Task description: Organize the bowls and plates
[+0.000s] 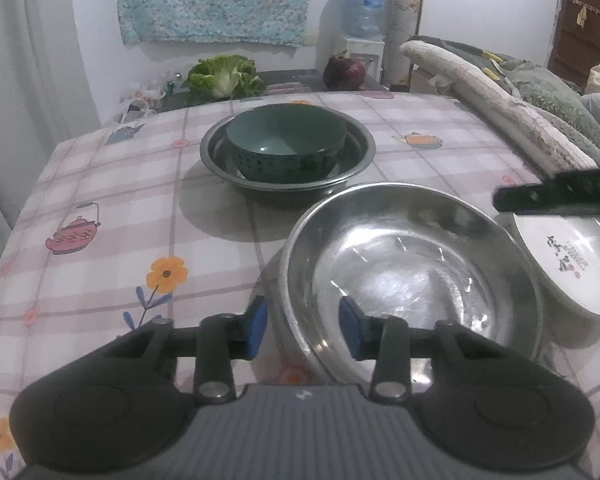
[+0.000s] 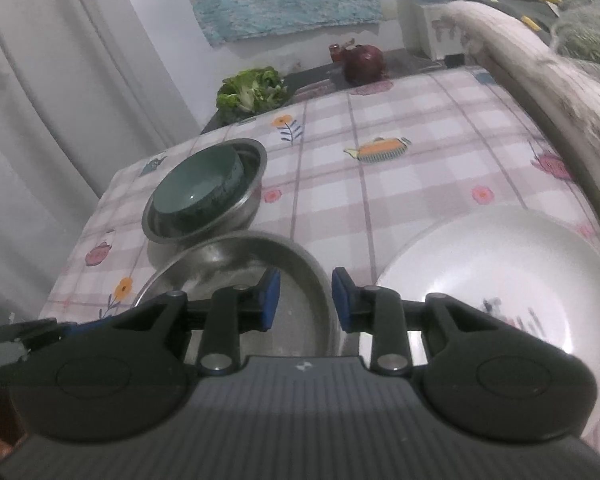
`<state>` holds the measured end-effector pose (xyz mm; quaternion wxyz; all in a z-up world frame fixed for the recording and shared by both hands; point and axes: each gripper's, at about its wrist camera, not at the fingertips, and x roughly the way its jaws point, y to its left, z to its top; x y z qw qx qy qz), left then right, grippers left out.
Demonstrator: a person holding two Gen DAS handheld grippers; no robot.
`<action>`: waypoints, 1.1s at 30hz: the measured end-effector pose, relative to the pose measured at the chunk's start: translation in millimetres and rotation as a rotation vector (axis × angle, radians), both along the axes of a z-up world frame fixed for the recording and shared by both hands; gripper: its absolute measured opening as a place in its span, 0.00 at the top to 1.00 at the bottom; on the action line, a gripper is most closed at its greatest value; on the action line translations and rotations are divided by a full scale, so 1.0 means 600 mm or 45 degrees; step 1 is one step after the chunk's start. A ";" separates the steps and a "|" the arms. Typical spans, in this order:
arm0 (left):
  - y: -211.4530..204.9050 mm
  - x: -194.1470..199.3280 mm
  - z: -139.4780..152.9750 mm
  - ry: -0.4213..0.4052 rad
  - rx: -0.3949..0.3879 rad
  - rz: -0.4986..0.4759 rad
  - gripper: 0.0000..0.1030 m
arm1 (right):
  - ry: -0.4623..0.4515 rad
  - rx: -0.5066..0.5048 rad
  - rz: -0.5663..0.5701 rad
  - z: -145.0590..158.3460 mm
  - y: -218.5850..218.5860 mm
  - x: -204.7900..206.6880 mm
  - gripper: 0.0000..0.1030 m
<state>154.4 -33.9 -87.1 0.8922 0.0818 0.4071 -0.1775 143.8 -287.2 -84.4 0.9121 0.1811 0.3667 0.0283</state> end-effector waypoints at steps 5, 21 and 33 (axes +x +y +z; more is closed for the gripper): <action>0.001 0.010 -0.013 0.046 -0.011 0.007 0.72 | 0.039 -0.027 0.030 -0.014 0.010 0.044 0.73; 0.040 0.023 -0.025 0.113 -0.097 0.062 0.78 | 0.127 -0.050 0.081 -0.033 0.022 0.064 0.72; 0.104 0.013 -0.019 0.089 -0.022 0.181 0.70 | 0.132 0.016 0.190 -0.032 0.086 0.035 0.72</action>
